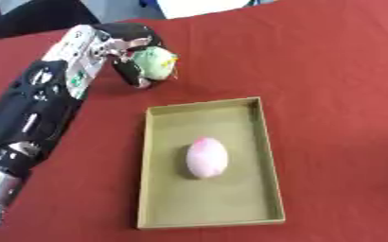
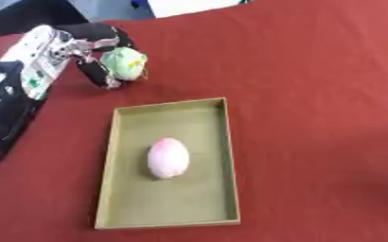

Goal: Pick up objects on the table and place them in the box.

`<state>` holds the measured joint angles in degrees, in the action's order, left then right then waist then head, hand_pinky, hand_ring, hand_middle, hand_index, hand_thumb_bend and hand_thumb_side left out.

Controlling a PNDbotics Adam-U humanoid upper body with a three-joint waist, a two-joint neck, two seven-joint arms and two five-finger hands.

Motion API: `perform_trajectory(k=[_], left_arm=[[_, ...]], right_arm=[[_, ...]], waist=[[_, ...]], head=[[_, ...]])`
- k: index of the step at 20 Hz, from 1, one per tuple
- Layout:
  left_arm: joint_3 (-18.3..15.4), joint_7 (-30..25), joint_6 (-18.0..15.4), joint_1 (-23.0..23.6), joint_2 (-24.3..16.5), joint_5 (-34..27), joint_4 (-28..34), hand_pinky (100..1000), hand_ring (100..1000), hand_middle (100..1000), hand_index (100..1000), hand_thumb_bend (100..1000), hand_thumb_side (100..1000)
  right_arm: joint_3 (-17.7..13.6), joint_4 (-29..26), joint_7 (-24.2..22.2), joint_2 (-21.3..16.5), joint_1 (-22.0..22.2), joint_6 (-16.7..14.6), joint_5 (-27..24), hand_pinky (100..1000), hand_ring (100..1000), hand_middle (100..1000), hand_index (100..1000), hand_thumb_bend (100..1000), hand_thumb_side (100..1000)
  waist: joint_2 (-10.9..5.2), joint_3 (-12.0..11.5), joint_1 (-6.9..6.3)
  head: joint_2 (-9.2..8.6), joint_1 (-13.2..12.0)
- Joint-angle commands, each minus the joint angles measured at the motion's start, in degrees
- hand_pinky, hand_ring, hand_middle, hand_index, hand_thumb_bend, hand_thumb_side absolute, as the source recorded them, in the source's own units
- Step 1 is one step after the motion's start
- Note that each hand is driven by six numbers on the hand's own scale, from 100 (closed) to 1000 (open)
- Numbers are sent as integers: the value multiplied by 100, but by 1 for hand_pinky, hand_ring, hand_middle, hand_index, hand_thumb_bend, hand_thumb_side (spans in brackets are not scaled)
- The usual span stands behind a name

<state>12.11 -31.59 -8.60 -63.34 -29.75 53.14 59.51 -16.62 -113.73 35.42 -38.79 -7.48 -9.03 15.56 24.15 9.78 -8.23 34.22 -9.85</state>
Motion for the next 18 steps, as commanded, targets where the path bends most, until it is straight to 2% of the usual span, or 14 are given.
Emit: perform_trajectory(k=[1, 4, 11, 15, 18], left_arm=[[-75, 92, 82, -93, -148, -102, 146, 741, 793, 683, 796, 131, 116], [-53, 75, 128, -98, -194, -168, 232, 736, 789, 681, 795, 147, 102], [-12, 8, 214, -111, -324, -418, 685, 715, 769, 658, 778, 100, 100], [77, -5, 221, -79, -445, -746, 1267, 698, 754, 638, 763, 100, 100], [258, -67, 138, 37, -592, -1048, 2035, 683, 746, 625, 755, 100, 100]], right_arm=[[-92, -86, 32, -86, 19, 7, -2, 659, 757, 576, 760, 171, 701], [-107, -86, 41, -62, 73, 23, 5, 659, 757, 576, 760, 173, 696], [-129, -86, 66, -53, 189, 48, 21, 661, 758, 578, 760, 171, 687], [-135, -86, 83, -72, 271, 55, 35, 662, 759, 579, 760, 171, 686], [-139, -86, 99, -96, 330, 53, 52, 663, 759, 579, 761, 171, 683]], waist=[[-148, -18, 55], [-196, -66, 77], [-362, -234, 146], [-478, -378, 194], [-565, -494, 225]], head=[[27, 14], [64, 32], [172, 131], [266, 219], [334, 280]])
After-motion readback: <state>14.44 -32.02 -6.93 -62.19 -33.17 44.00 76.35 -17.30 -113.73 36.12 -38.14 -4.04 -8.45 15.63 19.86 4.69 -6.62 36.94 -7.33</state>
